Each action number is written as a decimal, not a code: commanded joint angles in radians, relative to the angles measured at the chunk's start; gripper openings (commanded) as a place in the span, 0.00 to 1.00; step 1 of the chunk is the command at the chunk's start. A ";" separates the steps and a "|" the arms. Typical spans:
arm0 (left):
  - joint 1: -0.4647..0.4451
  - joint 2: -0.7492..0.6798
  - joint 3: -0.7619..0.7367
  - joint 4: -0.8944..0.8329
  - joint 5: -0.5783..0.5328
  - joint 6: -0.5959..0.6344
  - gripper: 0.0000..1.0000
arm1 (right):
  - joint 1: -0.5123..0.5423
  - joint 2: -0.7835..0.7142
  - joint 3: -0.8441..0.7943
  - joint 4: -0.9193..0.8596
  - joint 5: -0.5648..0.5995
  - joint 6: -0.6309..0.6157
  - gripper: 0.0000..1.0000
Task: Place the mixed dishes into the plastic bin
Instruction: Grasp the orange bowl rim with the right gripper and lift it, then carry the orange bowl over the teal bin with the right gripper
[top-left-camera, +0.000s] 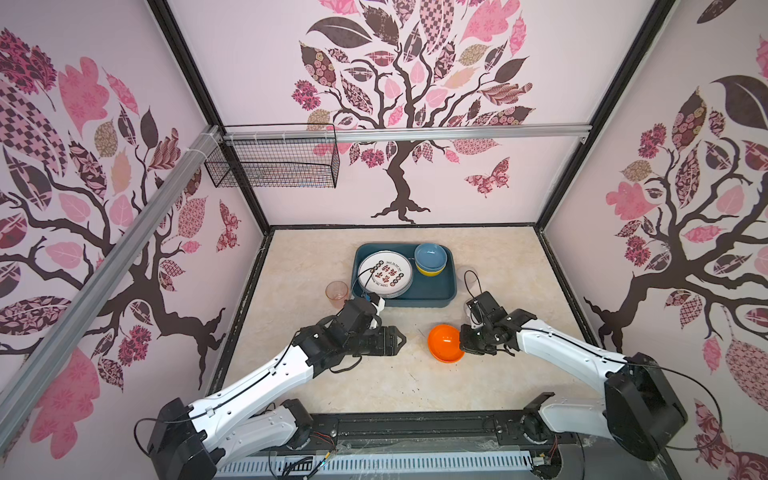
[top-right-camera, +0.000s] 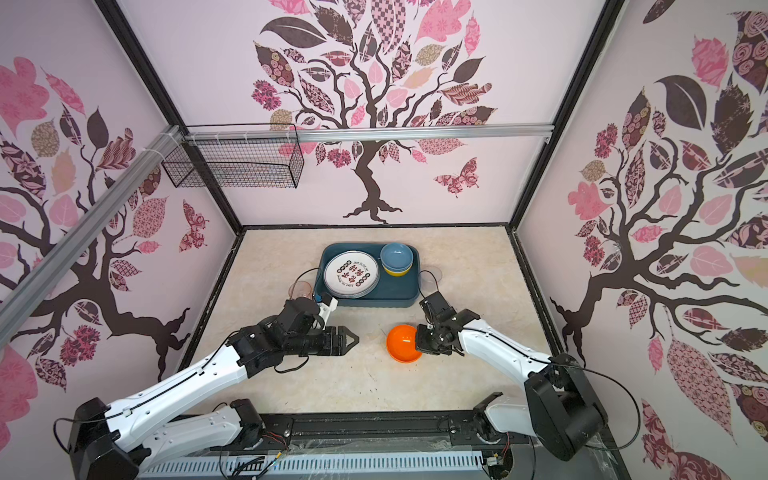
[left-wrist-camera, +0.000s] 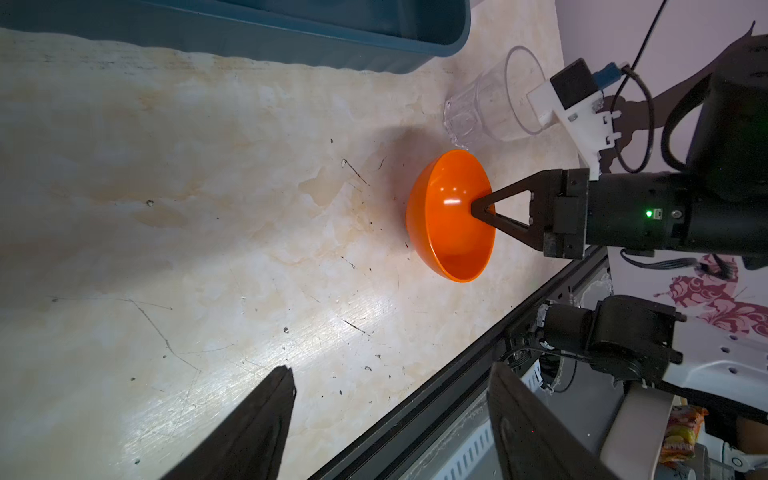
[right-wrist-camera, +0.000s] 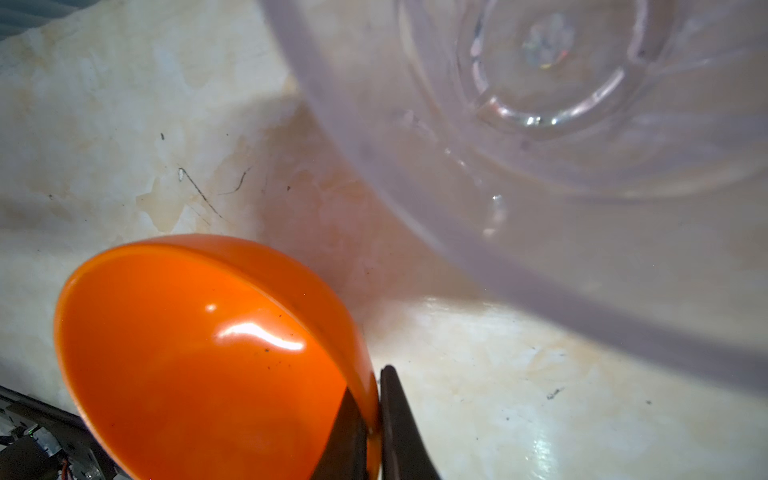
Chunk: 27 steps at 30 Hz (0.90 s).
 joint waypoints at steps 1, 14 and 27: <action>0.013 -0.031 0.002 -0.028 -0.052 -0.014 0.77 | 0.011 0.017 0.061 -0.043 0.015 -0.034 0.09; 0.144 -0.126 -0.011 -0.100 -0.063 -0.021 0.77 | 0.014 0.086 0.209 -0.125 -0.006 -0.122 0.09; 0.157 -0.146 0.043 -0.162 -0.110 -0.004 0.78 | 0.013 0.198 0.439 -0.192 0.020 -0.172 0.09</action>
